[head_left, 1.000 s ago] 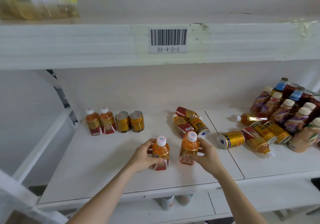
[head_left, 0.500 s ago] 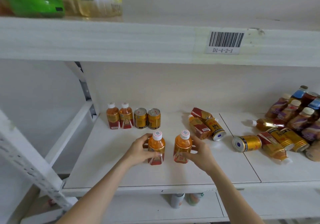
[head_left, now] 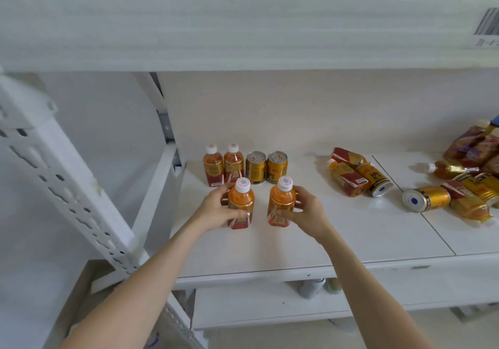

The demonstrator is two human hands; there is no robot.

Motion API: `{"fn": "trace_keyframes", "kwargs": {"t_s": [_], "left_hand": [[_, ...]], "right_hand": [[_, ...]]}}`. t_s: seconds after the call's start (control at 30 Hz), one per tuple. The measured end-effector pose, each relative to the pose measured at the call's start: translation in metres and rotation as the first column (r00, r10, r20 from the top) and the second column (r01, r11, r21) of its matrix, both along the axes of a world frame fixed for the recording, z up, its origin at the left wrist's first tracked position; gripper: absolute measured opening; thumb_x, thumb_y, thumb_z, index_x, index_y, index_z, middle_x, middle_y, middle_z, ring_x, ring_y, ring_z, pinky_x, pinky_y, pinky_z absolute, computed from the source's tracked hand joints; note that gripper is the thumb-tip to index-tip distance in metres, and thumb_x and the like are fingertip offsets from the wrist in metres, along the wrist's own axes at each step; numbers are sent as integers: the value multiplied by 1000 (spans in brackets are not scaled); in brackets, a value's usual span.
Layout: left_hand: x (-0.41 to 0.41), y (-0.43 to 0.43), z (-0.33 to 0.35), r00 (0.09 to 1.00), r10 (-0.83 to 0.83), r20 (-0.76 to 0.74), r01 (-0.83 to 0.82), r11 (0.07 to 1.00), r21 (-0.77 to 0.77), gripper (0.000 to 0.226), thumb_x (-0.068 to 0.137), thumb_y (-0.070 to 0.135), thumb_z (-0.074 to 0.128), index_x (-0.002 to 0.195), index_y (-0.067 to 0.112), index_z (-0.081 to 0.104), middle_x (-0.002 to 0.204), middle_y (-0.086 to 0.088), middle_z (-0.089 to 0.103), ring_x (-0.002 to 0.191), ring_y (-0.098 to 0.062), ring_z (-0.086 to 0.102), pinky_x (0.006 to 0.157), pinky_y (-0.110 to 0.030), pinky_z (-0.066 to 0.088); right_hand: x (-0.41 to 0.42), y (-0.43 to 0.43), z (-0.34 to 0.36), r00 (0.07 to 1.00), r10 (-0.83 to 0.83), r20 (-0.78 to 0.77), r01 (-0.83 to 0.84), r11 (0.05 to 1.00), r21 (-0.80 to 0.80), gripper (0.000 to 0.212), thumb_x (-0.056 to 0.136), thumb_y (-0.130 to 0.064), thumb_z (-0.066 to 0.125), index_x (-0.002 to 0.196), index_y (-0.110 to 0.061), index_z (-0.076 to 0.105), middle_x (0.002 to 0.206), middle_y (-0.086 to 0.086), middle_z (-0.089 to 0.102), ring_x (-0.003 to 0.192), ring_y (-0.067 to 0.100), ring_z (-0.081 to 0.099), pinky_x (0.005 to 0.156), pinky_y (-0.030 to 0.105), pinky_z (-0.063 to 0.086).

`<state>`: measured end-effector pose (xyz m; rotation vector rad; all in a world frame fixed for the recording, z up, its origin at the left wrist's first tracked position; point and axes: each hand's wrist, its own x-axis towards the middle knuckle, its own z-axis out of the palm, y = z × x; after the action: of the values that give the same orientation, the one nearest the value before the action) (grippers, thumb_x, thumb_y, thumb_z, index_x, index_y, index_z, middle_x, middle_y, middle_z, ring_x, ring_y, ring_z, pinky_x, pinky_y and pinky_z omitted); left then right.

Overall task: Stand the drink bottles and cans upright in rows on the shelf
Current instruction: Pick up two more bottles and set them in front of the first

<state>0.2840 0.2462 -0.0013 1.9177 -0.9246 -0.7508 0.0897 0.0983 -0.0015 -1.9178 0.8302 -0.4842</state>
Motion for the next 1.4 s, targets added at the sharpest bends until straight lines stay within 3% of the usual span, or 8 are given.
{"fn": "trace_keyframes", "kwargs": {"t_s": [0.17, 0.33, 0.5, 0.73, 0.83, 1.0, 1.13, 1.4], "left_hand": [[26, 12, -4, 999, 51, 0, -51, 999, 14, 79, 68, 22, 85, 136, 25, 44, 134, -1, 56, 122, -23, 52, 102, -45, 46], [49, 19, -16, 987, 150, -54, -149, 989, 23, 79, 68, 17, 84, 136, 28, 44, 132, 1, 54, 120, -23, 51, 97, -43, 47], [63, 11, -25, 949, 237, -206, -247, 969, -27, 66, 66, 3, 82, 117, 32, 51, 101, 13, 61, 101, -16, 56, 74, -27, 46], [77, -10, -32, 900, 282, -333, -324, 943, -76, 67, 64, -6, 77, 121, 23, 57, 102, 6, 68, 99, -16, 64, 78, -34, 53], [83, -15, -34, 886, 315, -339, -363, 928, -87, 67, 62, -6, 78, 119, 22, 57, 102, 4, 68, 94, -13, 64, 73, -32, 53], [90, -18, -42, 840, 411, -355, -471, 877, -99, 55, 58, -5, 83, 93, 25, 52, 102, -1, 64, 91, -14, 63, 72, -37, 55], [94, -22, -46, 844, 429, -321, -482, 870, -103, 55, 57, -1, 85, 97, 20, 55, 113, -9, 64, 104, -25, 62, 87, -51, 55], [92, -26, -49, 865, 430, -260, -470, 875, -115, 54, 63, 5, 84, 102, 25, 55, 111, -4, 65, 97, -18, 61, 84, -44, 55]], "right_hand": [[38, 16, -2, 1000, 14, -11, -14, 1000, 9, 65, 75, -10, 77, 133, -19, 49, 123, 1, 62, 110, 21, 59, 91, 36, 50], [73, 22, -8, 998, 41, -42, -40, 999, 13, 63, 77, -10, 76, 133, -18, 48, 126, 2, 61, 112, 22, 57, 93, 35, 49], [107, 16, -18, 997, 51, -52, -48, 998, 45, 60, 75, -10, 77, 128, -20, 51, 122, 0, 62, 110, 20, 58, 92, 34, 50], [138, 0, -34, 998, 20, -57, -14, 994, 111, 60, 75, -14, 77, 126, -19, 48, 117, -4, 62, 103, 15, 59, 86, 31, 50], [148, -3, -37, 999, -6, -44, 12, 991, 130, 59, 74, -17, 78, 124, -16, 46, 116, -2, 61, 105, 16, 58, 89, 35, 51], [157, -8, -40, 1000, -18, -13, 20, 987, 161, 46, 79, -13, 72, 120, -13, 52, 116, 4, 62, 108, 22, 58, 94, 48, 52], [159, -11, -41, 1000, -7, 15, 4, 986, 166, 43, 82, -9, 69, 121, -12, 53, 117, 5, 63, 110, 23, 58, 96, 48, 50], [158, -12, -42, 1000, 25, -3, -24, 992, 124, 49, 85, -7, 65, 131, -16, 49, 126, 2, 61, 118, 22, 56, 99, 44, 49]]}}
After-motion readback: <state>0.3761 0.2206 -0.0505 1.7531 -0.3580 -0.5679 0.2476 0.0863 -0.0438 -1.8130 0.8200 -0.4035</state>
